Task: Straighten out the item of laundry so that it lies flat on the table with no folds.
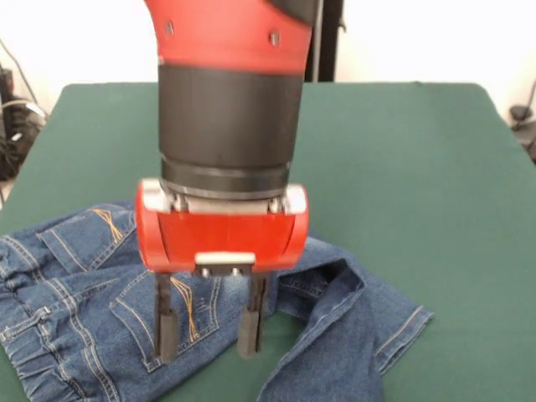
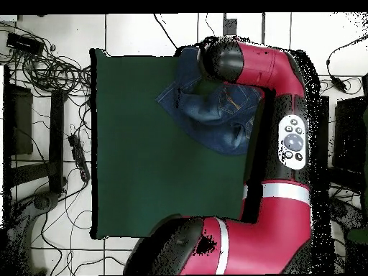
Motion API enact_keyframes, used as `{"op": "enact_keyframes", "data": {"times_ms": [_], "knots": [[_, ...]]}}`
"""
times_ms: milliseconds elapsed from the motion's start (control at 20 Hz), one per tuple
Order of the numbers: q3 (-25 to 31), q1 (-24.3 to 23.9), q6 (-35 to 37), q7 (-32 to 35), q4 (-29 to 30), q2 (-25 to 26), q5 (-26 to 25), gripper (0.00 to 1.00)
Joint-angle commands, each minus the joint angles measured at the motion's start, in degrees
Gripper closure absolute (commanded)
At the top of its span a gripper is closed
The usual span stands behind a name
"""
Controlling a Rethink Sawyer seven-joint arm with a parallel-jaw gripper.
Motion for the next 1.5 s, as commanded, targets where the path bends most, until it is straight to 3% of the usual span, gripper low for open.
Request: {"op": "enact_keyframes", "data": {"times_ms": [50,350,750,1100,1500], "knots": [[4.39,-0.01,4.25,0.49,12.63,-5.08,1.71,0.0],[1.46,-1.41,13.69,-2.46,16.59,-9.2,0.91,0.0],[3.01,-3.37,19.95,-4.99,18.89,-10.34,0.79,0.0],[6.41,-5.55,21.36,-6.6,21.33,-9.92,2.07,0.0],[6.99,-7.12,22.06,-9.8,22.34,-9.24,0.14,0.0]]}}
